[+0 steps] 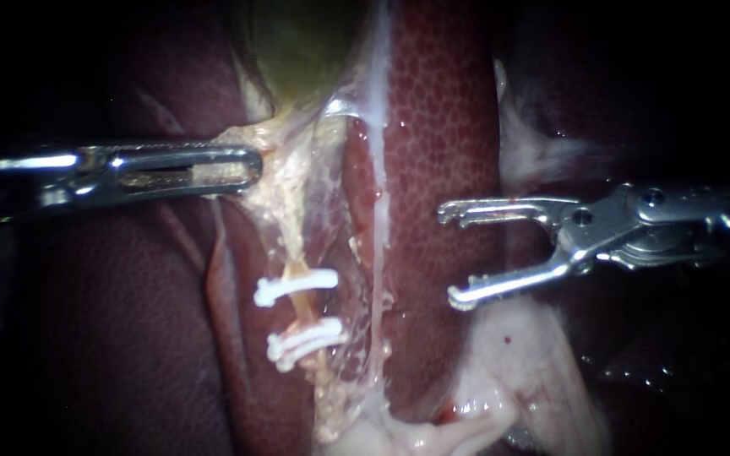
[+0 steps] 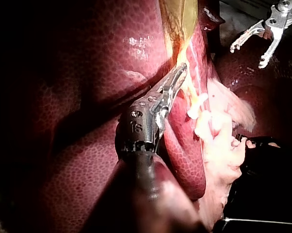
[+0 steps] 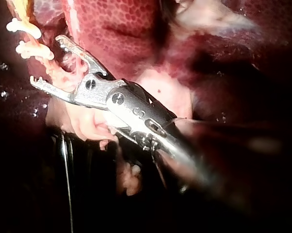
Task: Going back third clip left tube
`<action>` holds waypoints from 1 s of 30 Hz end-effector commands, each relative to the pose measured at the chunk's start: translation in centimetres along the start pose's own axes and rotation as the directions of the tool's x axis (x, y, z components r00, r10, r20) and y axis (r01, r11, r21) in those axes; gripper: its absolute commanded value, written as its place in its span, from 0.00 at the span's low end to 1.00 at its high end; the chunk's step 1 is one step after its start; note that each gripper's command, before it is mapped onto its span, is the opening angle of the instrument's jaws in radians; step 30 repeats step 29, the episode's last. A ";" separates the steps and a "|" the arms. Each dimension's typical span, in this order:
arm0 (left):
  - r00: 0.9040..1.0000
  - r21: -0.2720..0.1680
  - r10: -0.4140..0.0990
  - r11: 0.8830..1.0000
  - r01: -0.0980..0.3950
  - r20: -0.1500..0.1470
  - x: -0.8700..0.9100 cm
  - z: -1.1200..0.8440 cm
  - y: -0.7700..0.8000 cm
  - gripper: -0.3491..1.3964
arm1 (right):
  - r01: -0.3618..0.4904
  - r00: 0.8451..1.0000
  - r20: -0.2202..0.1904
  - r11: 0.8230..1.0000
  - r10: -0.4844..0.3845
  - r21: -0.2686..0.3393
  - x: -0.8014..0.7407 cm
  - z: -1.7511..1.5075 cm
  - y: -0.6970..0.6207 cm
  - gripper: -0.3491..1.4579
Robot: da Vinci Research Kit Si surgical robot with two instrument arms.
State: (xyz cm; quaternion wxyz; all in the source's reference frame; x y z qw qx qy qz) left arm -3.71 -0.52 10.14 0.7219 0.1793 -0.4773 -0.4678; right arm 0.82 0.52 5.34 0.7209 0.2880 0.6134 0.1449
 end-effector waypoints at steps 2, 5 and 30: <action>1.000 0.002 0.003 1.000 -0.003 -0.008 0.04 0.08 0.00 0.00 | 0.000 1.000 -0.003 1.000 0.000 -0.001 0.00 0.00 0.00 0.53; 1.000 0.005 0.006 1.000 -0.006 -0.018 0.08 0.19 0.00 0.00 | 0.000 1.000 -0.003 1.000 0.000 -0.001 0.00 0.00 0.00 0.53; 0.999 0.011 0.003 1.000 -0.002 -0.037 0.20 0.45 -0.01 0.00 | 0.000 1.000 -0.003 1.000 0.000 -0.003 0.01 0.02 -0.03 0.52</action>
